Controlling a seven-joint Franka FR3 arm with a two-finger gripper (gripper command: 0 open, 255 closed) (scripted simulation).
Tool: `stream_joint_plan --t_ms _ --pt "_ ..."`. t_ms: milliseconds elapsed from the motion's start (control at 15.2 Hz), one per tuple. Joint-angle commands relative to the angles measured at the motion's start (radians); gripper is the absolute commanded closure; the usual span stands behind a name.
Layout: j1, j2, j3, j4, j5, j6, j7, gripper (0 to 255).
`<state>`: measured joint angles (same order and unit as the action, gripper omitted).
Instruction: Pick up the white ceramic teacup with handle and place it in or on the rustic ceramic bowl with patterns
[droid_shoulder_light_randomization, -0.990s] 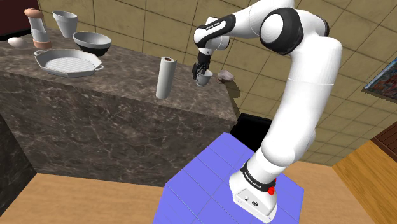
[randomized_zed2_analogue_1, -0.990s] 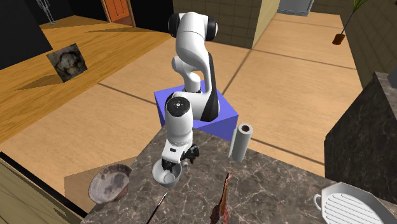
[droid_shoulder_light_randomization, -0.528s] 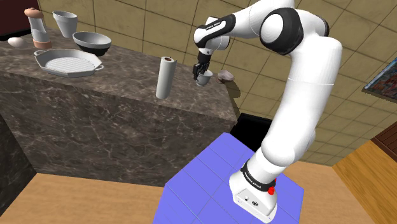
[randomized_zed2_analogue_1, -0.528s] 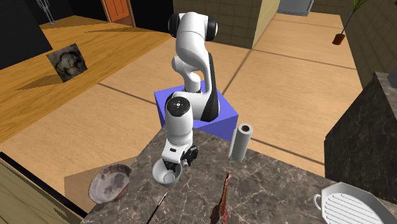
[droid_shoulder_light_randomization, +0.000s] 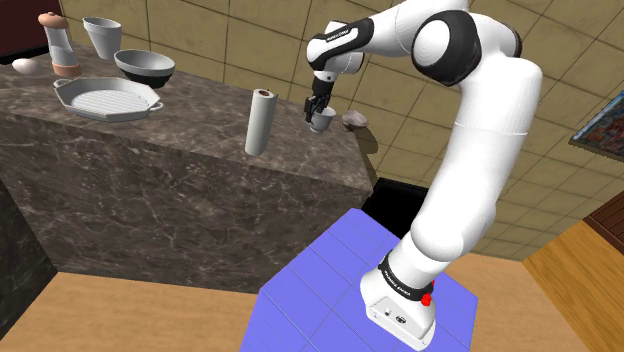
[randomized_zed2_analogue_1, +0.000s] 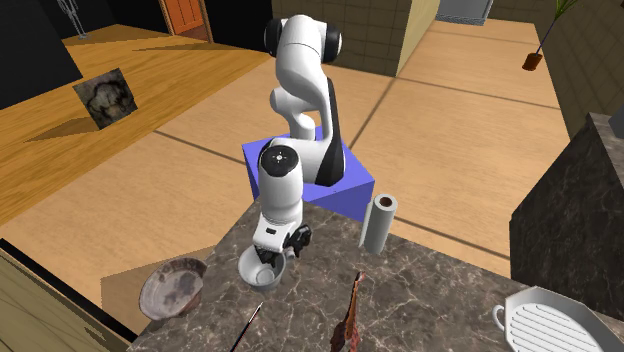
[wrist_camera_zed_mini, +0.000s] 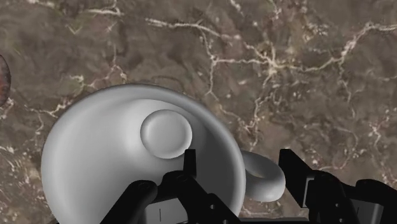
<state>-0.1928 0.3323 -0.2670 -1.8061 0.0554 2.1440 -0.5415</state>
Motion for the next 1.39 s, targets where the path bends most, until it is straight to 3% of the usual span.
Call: stream_joint_plan --t_ms 0,1320 --pt "0.001 -0.009 -0.001 0.015 -0.003 -0.023 0.002 255" --pt "0.004 -0.078 -0.010 0.193 -0.025 -0.268 0.010 255"
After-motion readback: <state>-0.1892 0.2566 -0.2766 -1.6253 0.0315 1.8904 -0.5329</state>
